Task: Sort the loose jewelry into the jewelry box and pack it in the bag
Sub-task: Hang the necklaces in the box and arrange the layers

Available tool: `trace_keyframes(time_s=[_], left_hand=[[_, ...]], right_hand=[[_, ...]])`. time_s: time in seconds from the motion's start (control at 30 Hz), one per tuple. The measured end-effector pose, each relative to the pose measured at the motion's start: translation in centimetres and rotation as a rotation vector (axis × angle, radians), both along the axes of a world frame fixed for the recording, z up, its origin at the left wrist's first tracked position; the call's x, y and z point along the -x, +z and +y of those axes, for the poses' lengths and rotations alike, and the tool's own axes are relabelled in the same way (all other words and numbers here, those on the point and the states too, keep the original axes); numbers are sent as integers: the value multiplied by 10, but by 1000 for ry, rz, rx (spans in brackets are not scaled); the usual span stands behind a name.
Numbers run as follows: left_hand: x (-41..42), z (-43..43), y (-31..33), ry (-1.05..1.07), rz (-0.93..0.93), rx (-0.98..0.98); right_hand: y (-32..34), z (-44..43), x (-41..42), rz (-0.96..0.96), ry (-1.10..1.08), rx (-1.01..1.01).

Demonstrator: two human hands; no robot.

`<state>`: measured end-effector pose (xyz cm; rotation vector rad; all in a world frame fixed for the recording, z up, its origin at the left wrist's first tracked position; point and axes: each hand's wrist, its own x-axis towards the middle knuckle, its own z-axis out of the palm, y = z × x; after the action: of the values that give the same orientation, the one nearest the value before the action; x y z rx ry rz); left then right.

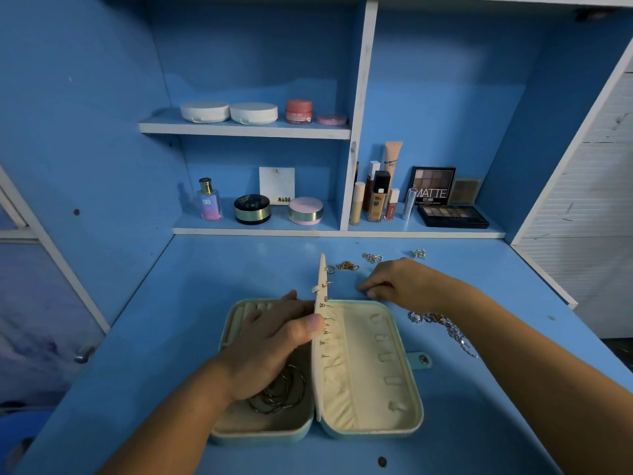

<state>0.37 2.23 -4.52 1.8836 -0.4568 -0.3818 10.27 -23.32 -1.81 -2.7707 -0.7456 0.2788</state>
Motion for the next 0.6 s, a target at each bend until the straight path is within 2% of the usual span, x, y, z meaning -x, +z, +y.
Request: trace_keyframes(time_s=[0.1,0.3,0.6], left_hand=[[1,-1,0,-3,6,11],[1,-1,1,-12,3,9],[0,-2,0,0,-9,11]], right_hand=[[-1,9,-5,-40,-64,-40],[4,13,-11,-38,-118,29],[-2,6,-12,-52,-203,12]])
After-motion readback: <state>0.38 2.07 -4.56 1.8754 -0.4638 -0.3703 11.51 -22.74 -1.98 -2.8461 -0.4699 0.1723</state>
